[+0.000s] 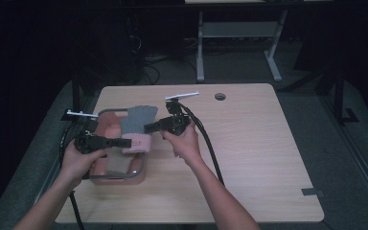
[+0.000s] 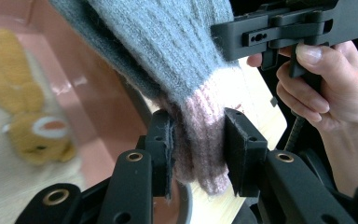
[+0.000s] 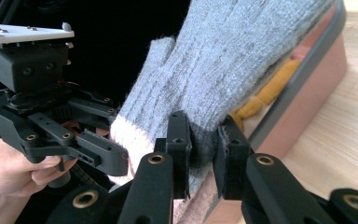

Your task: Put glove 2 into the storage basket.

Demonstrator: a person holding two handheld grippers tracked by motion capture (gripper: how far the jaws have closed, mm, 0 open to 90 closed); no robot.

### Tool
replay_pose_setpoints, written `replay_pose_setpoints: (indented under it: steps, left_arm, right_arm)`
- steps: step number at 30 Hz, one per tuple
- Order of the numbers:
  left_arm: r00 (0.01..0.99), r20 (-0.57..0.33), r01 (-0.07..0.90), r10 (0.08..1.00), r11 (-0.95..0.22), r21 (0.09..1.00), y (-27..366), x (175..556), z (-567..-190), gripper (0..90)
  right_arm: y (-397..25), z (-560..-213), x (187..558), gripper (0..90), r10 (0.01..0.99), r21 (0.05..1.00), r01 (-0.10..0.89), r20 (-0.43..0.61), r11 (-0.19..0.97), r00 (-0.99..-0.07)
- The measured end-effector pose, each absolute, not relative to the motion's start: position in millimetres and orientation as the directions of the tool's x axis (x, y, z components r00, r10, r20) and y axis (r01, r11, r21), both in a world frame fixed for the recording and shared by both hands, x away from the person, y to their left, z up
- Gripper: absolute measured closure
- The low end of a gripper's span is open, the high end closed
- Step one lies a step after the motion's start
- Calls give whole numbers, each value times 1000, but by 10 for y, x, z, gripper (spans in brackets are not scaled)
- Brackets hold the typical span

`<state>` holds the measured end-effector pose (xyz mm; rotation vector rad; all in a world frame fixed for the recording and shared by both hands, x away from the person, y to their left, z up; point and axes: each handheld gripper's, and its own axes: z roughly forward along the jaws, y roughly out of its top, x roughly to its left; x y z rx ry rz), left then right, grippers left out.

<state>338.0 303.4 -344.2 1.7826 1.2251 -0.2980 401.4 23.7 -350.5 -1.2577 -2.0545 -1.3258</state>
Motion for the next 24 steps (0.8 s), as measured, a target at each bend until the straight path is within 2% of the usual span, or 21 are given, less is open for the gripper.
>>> replay_pose_setpoints:
  steps: [24]
  left_arm:
    - [421, -628, 853, 655, -51, 519, 3349, 3391, -3505, 666]
  right_arm:
    - [627, -3597, 4131, 778, 470, 506, 838, 701, 202, -537]
